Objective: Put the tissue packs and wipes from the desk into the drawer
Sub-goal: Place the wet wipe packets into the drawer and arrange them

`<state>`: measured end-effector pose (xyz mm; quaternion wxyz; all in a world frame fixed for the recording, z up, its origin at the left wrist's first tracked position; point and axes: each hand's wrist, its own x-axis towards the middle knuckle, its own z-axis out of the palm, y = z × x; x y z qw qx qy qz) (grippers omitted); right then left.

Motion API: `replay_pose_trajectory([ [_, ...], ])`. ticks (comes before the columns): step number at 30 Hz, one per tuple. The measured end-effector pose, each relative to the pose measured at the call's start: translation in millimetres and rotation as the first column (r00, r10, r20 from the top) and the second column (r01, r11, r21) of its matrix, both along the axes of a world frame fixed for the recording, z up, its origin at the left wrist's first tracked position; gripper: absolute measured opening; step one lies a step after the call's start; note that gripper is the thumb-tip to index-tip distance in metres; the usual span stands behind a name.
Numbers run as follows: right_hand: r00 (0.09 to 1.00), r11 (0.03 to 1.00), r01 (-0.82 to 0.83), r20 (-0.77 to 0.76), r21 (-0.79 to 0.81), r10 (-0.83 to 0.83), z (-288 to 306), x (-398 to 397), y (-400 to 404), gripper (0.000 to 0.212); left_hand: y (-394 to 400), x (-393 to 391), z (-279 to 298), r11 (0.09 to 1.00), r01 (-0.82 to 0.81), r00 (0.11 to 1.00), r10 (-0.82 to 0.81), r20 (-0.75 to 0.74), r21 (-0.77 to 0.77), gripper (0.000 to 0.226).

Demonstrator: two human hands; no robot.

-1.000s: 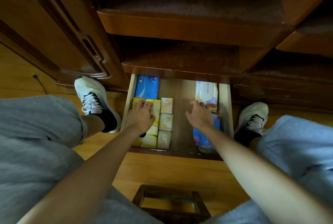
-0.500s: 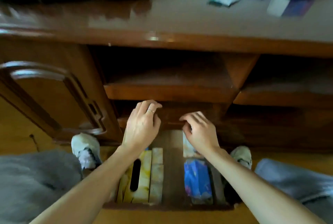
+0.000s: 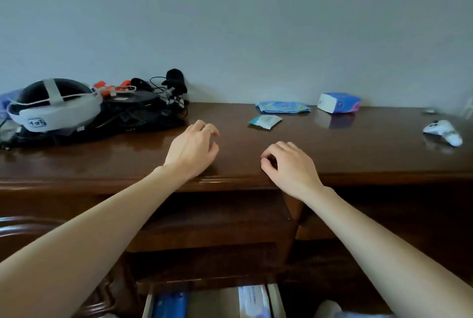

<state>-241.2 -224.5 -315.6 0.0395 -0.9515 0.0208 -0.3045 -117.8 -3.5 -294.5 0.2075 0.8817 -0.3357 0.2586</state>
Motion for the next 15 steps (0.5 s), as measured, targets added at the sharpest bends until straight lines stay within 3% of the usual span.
replay_pose_trajectory([
  [3,0.995,0.998,-0.058,-0.082,-0.024,0.056,13,11,-11,0.020,-36,25,-3,0.998,0.025,0.993,-0.019,-0.117,0.051,0.034],
  [5,0.990,0.995,-0.048,-0.129,0.089,0.059,22,21,-23,0.023,-68,42,0,0.993,0.082,0.982,-0.067,-0.174,0.084,0.041],
  [9,0.985,0.985,0.132,-0.124,0.109,-0.119,30,69,-69,0.022,-128,79,1,0.955,0.201,0.967,-0.159,-0.197,0.217,0.052],
  [12,0.961,0.953,0.271,-0.101,0.136,-0.258,32,129,-111,0.026,-158,111,-7,0.905,0.303,0.941,-0.234,-0.246,0.297,0.048],
  [15,0.920,0.937,0.336,-0.243,0.091,-0.307,28,194,-148,0.035,-167,138,-8,0.915,0.294,0.940,-0.224,-0.258,0.277,0.037],
])
